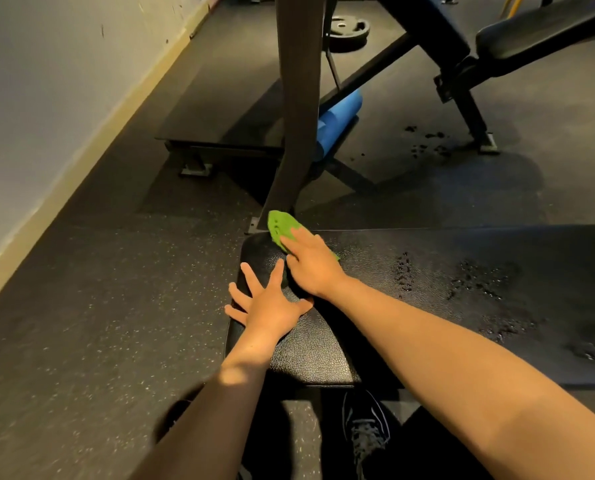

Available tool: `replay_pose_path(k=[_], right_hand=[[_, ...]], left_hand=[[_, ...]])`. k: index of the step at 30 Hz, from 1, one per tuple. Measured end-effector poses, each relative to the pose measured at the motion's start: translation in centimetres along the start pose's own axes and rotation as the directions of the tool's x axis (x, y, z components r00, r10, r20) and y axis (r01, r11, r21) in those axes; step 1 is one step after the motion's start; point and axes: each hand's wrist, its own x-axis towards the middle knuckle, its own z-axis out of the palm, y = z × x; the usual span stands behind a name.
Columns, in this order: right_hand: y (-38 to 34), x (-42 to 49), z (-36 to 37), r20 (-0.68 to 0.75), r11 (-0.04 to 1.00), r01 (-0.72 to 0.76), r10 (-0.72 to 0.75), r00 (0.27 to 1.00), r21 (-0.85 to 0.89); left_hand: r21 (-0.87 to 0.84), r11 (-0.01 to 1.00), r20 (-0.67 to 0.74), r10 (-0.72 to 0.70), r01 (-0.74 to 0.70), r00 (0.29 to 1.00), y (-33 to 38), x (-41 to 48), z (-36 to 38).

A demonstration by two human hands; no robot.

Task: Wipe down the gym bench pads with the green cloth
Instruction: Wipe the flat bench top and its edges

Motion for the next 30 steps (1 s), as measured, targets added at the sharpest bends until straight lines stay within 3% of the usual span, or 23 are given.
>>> replay_pose_path(k=[4,8,13,15,17,19,23,25,30], right_hand=[[1.8,-0.9,-1.1,0.02,1.0,0.009,-0.009,1.0,-0.01],[5.2,-2.6,-4.7,-0.07,0.979,-0.163,0.155,0.985,-0.122],[7.2,-3.5,-5.8,-0.178,0.89,-0.409,0.377,0.909,-0.204],[5.1,-3.5,-4.6,-0.208,0.908,-0.383,0.347,0.915,-0.17],[2.6,-4.3,-3.2,-0.209,0.968,-0.241,0.221,0.952,-0.074],[1.4,-5.1,-2.2,-0.124,0.996,-0.092,0.089,0.988,-0.012],[3.5,-4.6,-3.6,0.025,0.997,-0.056,0.057,0.998,-0.057],[4.9,-3.6,-5.3,0.037,0.991,-0.08,0.084,0.996,-0.109],[8.2,-2.4,-8.2,-0.079,0.93,-0.352,0.345,0.935,-0.103]], left_hand=[[0.058,0.998,-0.015,0.039,-0.038,0.999,0.4,0.1,-0.1],[0.113,0.991,-0.028,0.069,-0.066,0.997,0.4,0.1,-0.1],[0.19,0.979,-0.023,0.081,-0.075,0.996,0.8,-0.2,0.1],[0.204,0.975,-0.034,0.098,-0.089,0.995,1.5,-0.3,0.5],[0.215,0.971,-0.05,0.122,-0.109,0.991,2.3,-0.3,1.0],[0.208,0.972,-0.045,0.119,-0.107,0.992,2.9,-0.1,1.3],[0.189,0.977,-0.024,0.101,-0.094,0.995,3.3,0.3,1.2],[0.18,0.978,-0.021,0.11,-0.104,0.994,3.1,0.2,1.1],[0.167,0.978,-0.022,0.126,-0.121,0.992,2.9,0.3,1.2]])
